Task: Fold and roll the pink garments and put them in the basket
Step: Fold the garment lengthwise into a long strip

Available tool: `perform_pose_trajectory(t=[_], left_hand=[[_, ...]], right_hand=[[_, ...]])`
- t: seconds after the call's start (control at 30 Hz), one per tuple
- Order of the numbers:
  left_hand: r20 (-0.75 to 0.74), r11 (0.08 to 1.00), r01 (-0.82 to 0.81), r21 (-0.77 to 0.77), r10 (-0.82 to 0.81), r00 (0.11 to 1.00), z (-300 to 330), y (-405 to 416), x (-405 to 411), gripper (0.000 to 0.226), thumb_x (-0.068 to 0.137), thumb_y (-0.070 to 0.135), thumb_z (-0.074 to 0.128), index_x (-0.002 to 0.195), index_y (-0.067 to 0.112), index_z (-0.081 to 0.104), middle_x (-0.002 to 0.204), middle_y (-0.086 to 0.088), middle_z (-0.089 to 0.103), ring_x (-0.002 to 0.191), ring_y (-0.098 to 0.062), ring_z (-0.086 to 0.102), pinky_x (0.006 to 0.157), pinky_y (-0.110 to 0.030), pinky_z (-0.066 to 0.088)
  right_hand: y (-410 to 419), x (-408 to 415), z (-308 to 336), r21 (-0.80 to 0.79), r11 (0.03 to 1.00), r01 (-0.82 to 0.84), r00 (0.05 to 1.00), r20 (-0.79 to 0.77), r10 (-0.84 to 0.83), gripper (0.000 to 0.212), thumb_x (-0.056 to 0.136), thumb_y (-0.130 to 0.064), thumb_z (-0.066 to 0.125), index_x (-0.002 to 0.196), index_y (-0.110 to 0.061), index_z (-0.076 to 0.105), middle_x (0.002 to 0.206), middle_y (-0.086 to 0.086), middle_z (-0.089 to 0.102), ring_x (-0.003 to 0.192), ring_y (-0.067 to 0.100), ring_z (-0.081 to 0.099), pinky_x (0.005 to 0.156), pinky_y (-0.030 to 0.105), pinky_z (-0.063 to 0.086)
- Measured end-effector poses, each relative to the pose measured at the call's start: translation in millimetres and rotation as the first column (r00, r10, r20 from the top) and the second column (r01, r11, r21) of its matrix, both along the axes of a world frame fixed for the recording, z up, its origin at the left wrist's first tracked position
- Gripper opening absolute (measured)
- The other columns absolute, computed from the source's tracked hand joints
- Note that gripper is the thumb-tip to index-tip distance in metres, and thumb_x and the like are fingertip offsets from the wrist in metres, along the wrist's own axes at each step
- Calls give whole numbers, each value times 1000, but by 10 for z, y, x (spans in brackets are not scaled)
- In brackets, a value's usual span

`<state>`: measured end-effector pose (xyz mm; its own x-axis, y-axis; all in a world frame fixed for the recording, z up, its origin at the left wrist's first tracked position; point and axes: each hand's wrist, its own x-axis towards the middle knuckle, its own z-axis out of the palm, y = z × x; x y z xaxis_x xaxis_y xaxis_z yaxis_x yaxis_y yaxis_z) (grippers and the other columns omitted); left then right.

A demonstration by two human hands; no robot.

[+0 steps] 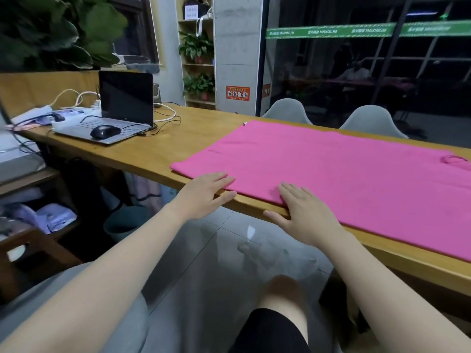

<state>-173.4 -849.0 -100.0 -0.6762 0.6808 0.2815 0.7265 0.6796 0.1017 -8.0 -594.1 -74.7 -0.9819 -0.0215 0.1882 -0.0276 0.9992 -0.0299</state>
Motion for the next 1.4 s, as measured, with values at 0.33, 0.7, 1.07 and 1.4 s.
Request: perform_pose_trajectory(t=[0.33, 0.7, 1.07, 1.4], left_hand=[[-50, 955, 165, 247, -157, 986, -93, -335, -4, 40, 102, 39, 52, 136, 22, 65, 141, 8, 62, 134, -9, 52, 116, -32, 36], [128, 961, -16, 276, -20, 992, 224, -876, -430, 25, 92, 44, 70, 114, 32, 70, 106, 20, 65, 104, -4, 59, 91, -38, 52], [242, 824, -254, 507, 146, 959, 185, -1124, -403, 11, 89, 22, 78, 96, 31, 79, 93, 14, 75, 90, -9, 70, 87, -42, 56], [482, 598, -396, 696, 19, 876, 745, -613, -773, 16, 100, 27, 63, 104, 13, 70, 95, -2, 76, 92, -13, 70, 83, -22, 49]], right_hand=[[105, 118, -344, 104, 992, -70, 922, -373, 104, 55, 100, -49, 35, 127, -16, 70, 132, 0, 69, 117, 23, 69, 85, 39, 60], [372, 83, 30, -4, 997, -72, 902, -426, 64, 37, 100, -45, 40, 84, -23, 65, 75, -5, 58, 69, 28, 64, 47, 37, 47], [426, 95, 127, -88, 993, -82, 904, -427, 37, 33, 97, -52, 42, 87, -31, 65, 76, -10, 64, 66, 26, 69, 46, 40, 49], [938, -336, 474, -248, 969, 16, 905, -408, -119, 33, 93, -69, 51, 78, -40, 60, 62, -19, 60, 57, 17, 61, 53, 41, 51]])
